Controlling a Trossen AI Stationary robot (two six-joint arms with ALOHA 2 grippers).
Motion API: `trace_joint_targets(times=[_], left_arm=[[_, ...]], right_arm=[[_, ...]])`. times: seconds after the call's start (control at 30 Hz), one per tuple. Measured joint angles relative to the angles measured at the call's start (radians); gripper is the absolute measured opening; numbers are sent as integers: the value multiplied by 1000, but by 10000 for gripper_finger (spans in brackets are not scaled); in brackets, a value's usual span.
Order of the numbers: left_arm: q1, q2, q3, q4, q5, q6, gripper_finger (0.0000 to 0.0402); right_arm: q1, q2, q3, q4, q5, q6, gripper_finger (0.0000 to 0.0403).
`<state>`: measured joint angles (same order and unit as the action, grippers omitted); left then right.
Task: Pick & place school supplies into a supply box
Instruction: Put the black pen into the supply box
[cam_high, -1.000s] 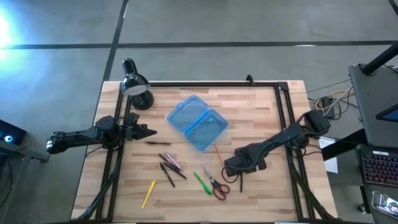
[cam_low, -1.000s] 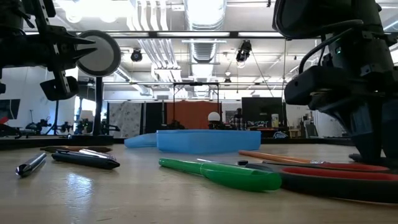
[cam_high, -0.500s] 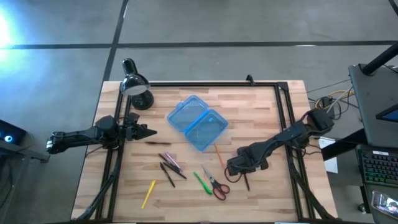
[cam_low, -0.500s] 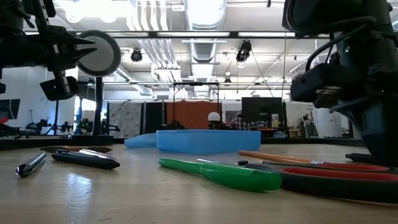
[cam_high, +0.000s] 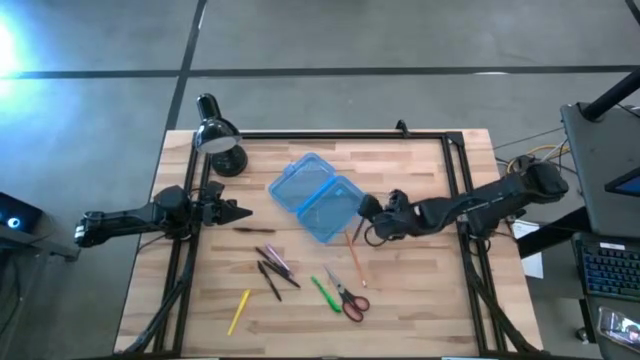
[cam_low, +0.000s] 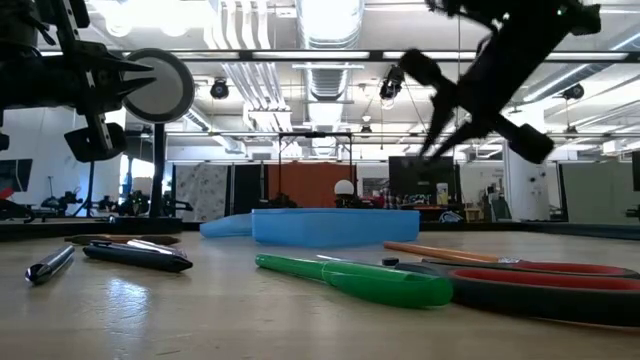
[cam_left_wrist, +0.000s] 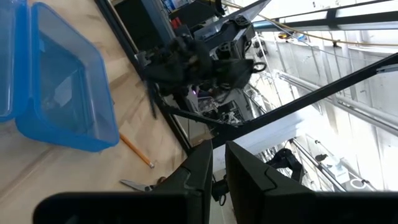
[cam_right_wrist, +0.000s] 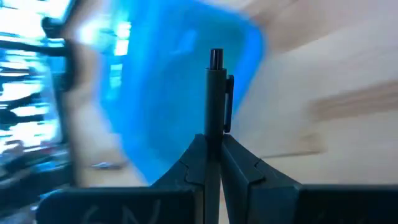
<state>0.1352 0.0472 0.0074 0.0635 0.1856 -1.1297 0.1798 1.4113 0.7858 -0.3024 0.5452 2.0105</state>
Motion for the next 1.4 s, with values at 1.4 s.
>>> trace_joint_targets(times=[1.4], left_arm=[[0,1,0,1,0,0,28]], right_arm=[[-223,307,207,253,-161,-128,13]])
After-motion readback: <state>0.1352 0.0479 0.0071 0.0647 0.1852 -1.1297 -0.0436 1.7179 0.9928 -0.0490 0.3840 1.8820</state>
